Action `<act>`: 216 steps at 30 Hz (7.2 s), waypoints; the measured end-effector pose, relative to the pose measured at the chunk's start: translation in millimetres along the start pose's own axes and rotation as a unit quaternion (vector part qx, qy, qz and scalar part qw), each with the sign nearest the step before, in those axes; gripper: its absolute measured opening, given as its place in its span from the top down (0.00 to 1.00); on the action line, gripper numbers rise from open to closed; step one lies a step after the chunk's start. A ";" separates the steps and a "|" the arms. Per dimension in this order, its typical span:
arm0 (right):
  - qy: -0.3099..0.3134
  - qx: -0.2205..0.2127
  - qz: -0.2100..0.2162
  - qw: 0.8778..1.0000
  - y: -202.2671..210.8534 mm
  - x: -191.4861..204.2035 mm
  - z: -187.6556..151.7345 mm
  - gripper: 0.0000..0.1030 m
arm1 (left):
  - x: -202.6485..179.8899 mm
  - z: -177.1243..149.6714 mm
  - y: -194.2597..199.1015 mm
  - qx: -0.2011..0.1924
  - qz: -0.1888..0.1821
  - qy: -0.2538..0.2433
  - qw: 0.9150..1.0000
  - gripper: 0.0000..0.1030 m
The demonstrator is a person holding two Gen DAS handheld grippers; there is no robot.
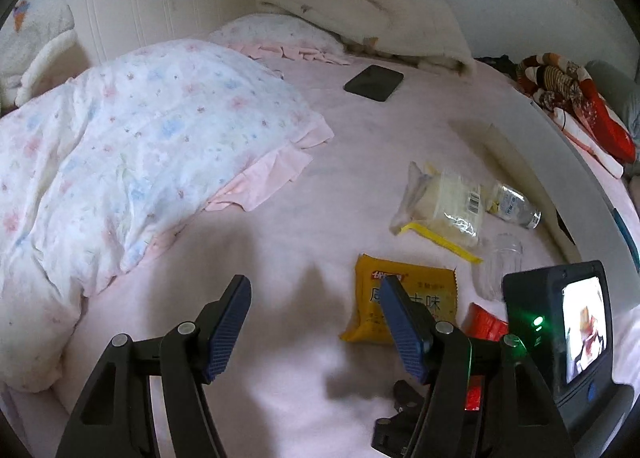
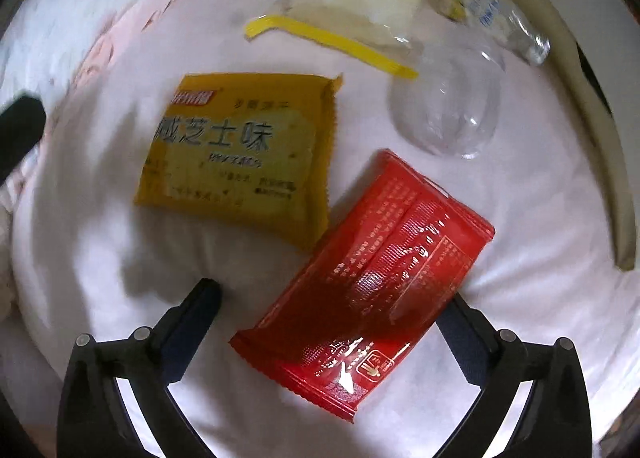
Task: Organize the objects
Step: 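Move the right gripper to the red packet and grasp it, then carry the red packet into the white box and release it, then grasp the clear plastic cup with the right gripper, then carry the clear cup into the white box and release it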
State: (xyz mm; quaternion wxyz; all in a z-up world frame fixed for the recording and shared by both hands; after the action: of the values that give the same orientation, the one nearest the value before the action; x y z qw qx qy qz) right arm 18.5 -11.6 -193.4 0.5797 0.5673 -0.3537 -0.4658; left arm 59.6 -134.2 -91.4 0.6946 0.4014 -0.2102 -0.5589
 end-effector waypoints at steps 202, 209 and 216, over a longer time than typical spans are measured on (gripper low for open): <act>-0.202 -0.320 0.156 0.912 157.8 -239.2 34.9 0.59 | -161.4 21.2 6.4 -0.036 -0.204 -0.065 0.976 0.37; -0.260 -0.320 0.143 0.899 156.6 -286.3 35.7 0.59 | -179.8 15.7 3.4 -0.025 -0.202 -0.100 0.974 0.37; -0.291 -0.279 0.157 0.901 121.7 -298.5 46.7 0.58 | -174.9 10.9 8.0 -0.024 -0.216 -0.085 0.972 0.37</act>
State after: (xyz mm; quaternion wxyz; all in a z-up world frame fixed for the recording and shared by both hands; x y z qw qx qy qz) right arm -102.7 244.5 -33.0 0.6510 0.1583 -0.4466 -0.5930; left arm 6.2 28.0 -51.3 0.5467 0.3713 -0.1633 -0.7326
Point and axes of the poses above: each gripper's, at about its wrist camera, not at the fingertips, and y roughly against the way its jaws point, x to its left, z to its top, the point moved 5 cm from there along -y, roughly the way its jaws point, and after that the axes turned 10 degrees about -z, right-handed, at the moved point
